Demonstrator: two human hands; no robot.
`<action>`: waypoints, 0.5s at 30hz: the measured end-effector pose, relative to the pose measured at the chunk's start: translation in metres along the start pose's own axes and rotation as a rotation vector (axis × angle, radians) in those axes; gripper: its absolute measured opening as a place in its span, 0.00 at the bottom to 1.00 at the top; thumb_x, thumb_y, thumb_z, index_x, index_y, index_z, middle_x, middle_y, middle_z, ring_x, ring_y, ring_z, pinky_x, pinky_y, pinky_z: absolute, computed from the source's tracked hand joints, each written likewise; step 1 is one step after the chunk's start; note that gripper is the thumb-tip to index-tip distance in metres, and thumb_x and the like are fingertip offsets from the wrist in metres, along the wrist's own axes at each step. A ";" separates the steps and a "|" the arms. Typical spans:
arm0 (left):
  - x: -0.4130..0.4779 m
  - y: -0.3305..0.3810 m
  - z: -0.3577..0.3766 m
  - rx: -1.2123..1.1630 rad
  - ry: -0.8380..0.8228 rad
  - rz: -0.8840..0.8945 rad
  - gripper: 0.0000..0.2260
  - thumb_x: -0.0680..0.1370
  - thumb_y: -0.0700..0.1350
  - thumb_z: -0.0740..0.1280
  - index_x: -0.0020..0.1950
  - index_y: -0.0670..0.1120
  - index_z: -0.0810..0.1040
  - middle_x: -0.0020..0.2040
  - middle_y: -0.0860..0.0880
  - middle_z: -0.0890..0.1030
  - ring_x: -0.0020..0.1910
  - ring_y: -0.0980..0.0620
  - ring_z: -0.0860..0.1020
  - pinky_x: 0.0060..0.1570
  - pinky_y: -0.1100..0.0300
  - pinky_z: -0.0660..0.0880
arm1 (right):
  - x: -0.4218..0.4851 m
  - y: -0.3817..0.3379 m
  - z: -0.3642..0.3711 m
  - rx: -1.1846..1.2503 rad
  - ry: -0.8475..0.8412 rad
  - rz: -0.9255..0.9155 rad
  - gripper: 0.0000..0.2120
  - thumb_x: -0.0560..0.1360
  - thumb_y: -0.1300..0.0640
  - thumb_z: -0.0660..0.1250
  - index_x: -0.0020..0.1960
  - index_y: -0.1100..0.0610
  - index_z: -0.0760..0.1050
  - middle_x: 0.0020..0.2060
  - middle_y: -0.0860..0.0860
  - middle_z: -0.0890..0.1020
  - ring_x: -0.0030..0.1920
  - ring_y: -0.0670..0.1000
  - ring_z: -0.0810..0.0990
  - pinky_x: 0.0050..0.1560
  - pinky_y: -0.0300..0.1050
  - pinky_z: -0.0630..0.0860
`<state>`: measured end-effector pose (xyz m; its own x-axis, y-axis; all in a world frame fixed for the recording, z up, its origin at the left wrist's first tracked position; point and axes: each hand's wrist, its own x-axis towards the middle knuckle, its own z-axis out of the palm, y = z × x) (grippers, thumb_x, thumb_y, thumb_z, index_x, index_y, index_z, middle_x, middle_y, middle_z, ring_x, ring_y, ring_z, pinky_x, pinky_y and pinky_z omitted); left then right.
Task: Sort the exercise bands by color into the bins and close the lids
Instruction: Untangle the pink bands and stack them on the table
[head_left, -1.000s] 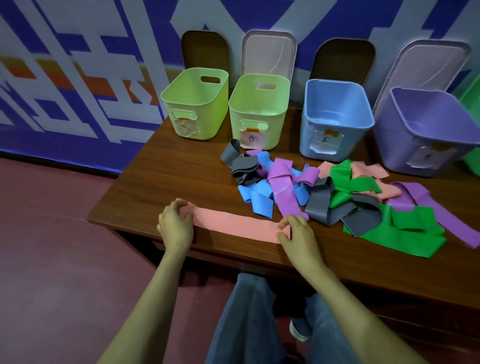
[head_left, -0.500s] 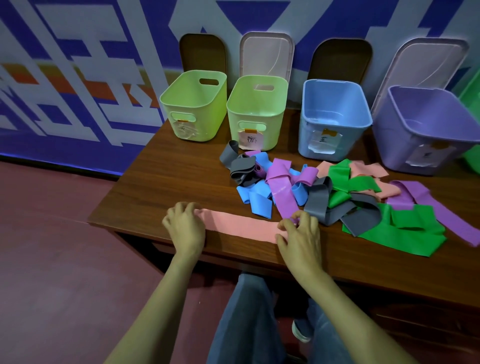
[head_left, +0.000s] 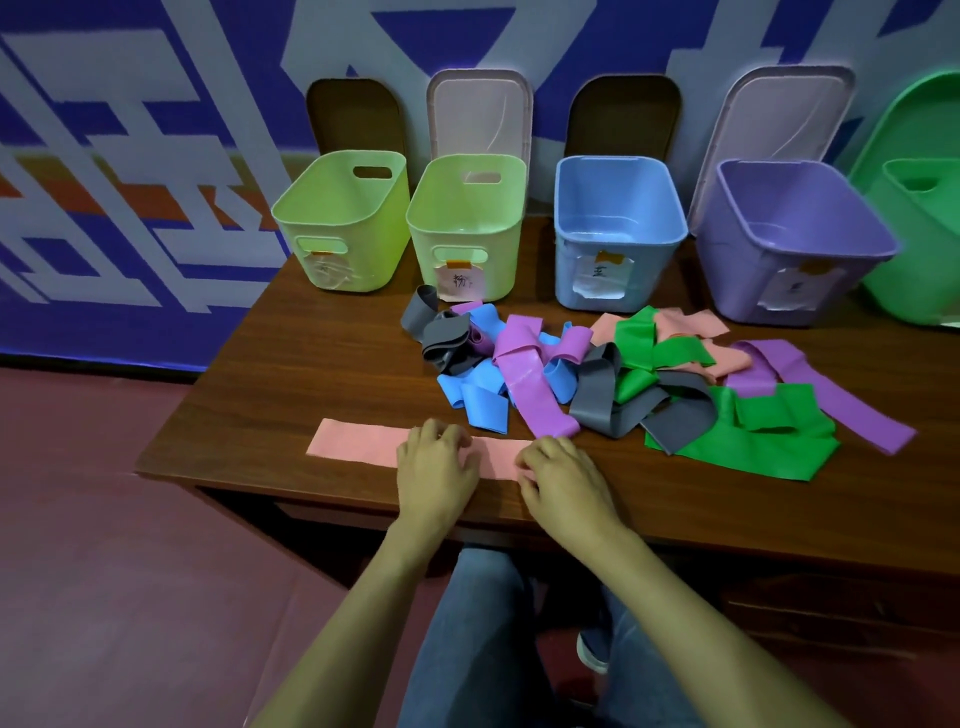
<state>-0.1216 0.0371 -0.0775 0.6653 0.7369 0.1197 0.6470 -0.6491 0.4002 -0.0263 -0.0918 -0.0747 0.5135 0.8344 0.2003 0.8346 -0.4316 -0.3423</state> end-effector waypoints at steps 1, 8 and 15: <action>0.002 0.008 -0.001 0.004 -0.015 0.018 0.10 0.76 0.48 0.64 0.55 0.47 0.78 0.56 0.48 0.75 0.56 0.46 0.71 0.54 0.54 0.66 | -0.001 0.003 -0.003 0.004 -0.014 0.010 0.08 0.68 0.61 0.70 0.47 0.57 0.80 0.43 0.52 0.80 0.47 0.56 0.78 0.48 0.48 0.75; 0.025 0.087 -0.005 -0.171 -0.012 0.195 0.10 0.75 0.41 0.65 0.55 0.44 0.79 0.53 0.44 0.77 0.54 0.42 0.73 0.49 0.52 0.71 | 0.002 0.045 -0.043 0.144 0.115 0.129 0.06 0.74 0.61 0.65 0.49 0.58 0.79 0.47 0.55 0.79 0.52 0.57 0.74 0.52 0.49 0.71; 0.067 0.170 0.003 -0.256 -0.094 0.335 0.10 0.74 0.41 0.66 0.54 0.43 0.79 0.53 0.42 0.77 0.54 0.42 0.75 0.51 0.50 0.73 | 0.029 0.118 -0.100 0.093 0.265 0.334 0.07 0.72 0.62 0.66 0.49 0.60 0.78 0.48 0.58 0.79 0.53 0.60 0.74 0.54 0.51 0.71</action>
<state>0.0344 -0.0243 -0.0045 0.8616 0.4653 0.2028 0.2840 -0.7730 0.5672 0.1075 -0.1527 -0.0173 0.7956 0.5324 0.2891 0.5990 -0.6197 -0.5071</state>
